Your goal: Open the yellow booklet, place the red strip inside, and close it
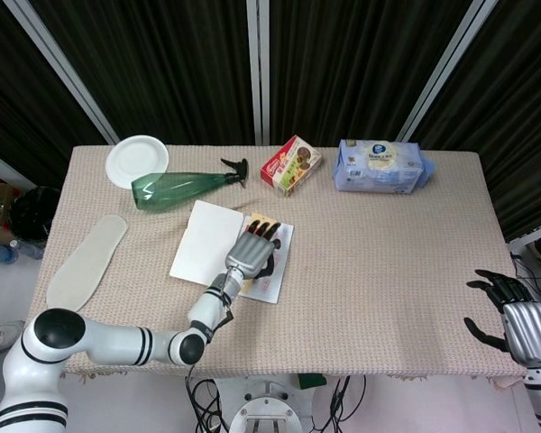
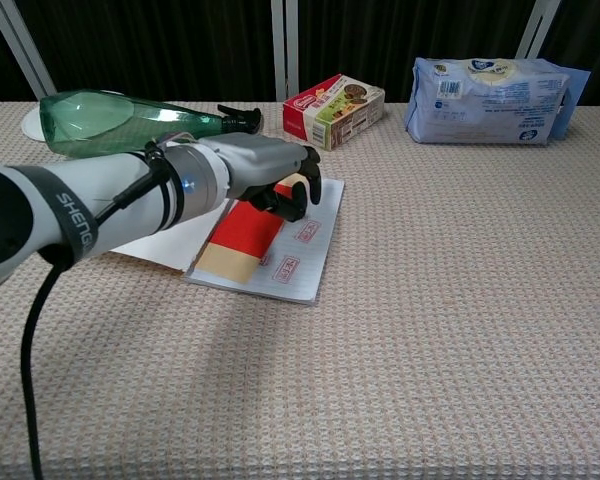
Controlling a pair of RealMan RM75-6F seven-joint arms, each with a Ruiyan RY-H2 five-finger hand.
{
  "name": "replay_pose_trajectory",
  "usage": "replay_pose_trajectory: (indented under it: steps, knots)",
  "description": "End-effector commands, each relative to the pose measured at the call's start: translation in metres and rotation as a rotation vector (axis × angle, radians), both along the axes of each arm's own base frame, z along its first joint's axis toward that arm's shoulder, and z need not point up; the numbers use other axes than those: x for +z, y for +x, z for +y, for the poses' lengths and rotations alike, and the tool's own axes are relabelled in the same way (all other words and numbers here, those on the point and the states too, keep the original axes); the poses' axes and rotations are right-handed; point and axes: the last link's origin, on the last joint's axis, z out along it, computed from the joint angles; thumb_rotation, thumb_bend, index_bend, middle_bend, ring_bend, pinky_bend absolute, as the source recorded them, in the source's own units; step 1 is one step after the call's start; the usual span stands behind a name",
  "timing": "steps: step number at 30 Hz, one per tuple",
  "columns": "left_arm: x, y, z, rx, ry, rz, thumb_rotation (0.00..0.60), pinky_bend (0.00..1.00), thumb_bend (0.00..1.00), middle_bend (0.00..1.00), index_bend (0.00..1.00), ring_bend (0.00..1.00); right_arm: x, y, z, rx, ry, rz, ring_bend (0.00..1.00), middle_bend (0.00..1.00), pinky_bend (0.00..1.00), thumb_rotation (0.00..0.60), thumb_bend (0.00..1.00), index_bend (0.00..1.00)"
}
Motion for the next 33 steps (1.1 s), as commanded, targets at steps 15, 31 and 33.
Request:
replay_pose_trajectory:
  steps: [15, 31, 33]
  knots:
    - [0.004, -0.026, 0.009, 0.044, 0.069, 0.106, 0.303, 0.04, 0.76, 0.0, 0.3, 0.0, -0.003, 0.003, -0.003, 0.011, 0.011, -0.001, 0.18, 0.17, 0.22, 0.6, 0.21, 0.32]
    - [0.011, -0.012, 0.016, 0.038, 0.078, 0.035, 0.303, 0.04, 0.76, 0.0, 0.29, 0.0, -0.002, 0.002, 0.0, 0.007, 0.006, 0.001, 0.18, 0.17, 0.22, 0.6, 0.21, 0.32]
    - [0.011, -0.007, 0.024, 0.036, 0.091, 0.03, 0.302, 0.04, 0.76, 0.0, 0.28, 0.0, -0.001, 0.001, 0.001, 0.002, 0.002, 0.001, 0.18, 0.17, 0.22, 0.6, 0.21, 0.32]
